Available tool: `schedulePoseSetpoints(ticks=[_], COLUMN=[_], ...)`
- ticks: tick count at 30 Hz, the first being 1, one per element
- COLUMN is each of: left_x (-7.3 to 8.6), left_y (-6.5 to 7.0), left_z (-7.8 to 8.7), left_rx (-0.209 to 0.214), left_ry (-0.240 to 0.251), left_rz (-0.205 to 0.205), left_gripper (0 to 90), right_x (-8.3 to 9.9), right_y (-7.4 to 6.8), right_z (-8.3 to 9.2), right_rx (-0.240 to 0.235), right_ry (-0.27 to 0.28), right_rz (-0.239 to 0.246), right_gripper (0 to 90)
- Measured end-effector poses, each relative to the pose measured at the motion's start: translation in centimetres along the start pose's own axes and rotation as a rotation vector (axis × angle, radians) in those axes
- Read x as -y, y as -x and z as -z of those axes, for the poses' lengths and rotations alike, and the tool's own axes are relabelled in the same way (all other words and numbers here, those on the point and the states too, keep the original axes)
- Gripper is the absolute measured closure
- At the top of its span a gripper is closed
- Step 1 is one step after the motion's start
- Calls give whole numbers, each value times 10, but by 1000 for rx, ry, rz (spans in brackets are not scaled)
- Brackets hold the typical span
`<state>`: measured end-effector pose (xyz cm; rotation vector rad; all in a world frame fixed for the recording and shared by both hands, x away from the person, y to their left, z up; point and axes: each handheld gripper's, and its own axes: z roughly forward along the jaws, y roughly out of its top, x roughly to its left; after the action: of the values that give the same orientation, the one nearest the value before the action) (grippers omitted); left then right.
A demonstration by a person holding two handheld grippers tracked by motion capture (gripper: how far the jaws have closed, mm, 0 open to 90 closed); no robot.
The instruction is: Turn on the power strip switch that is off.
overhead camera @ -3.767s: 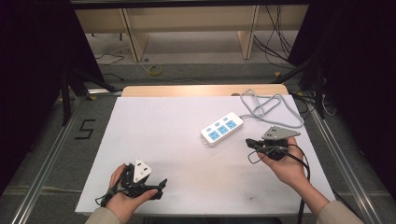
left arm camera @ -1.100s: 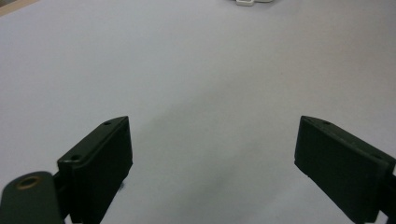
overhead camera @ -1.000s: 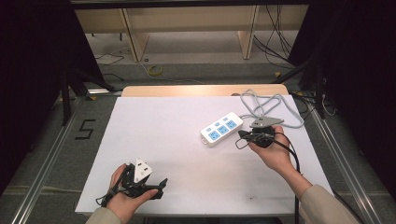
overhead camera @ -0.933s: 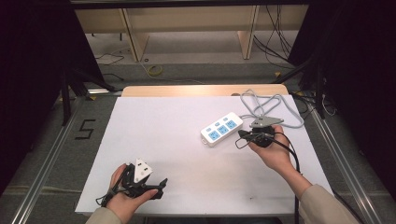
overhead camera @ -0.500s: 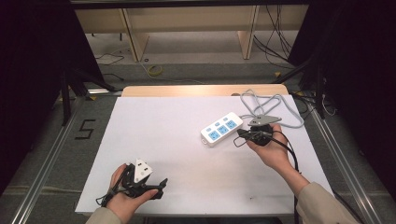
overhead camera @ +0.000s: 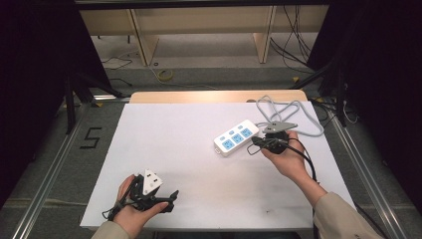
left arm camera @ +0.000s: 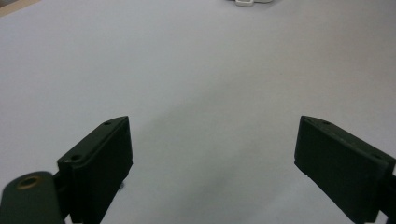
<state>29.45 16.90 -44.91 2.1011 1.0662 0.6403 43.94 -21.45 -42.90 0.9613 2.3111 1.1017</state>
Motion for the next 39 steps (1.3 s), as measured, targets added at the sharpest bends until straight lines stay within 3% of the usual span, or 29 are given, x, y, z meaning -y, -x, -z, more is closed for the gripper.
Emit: schedulePoseSetpoints(ticks=[39], left_x=[0], left_y=[1], left_z=[-1], left_rx=[6], left_ry=[-2], left_rz=[-4], left_gripper=[110], right_x=[-5], right_y=[3], right_z=[-17], right_rx=[8], right_ry=[-28], right_rz=[-9], right_gripper=[900])
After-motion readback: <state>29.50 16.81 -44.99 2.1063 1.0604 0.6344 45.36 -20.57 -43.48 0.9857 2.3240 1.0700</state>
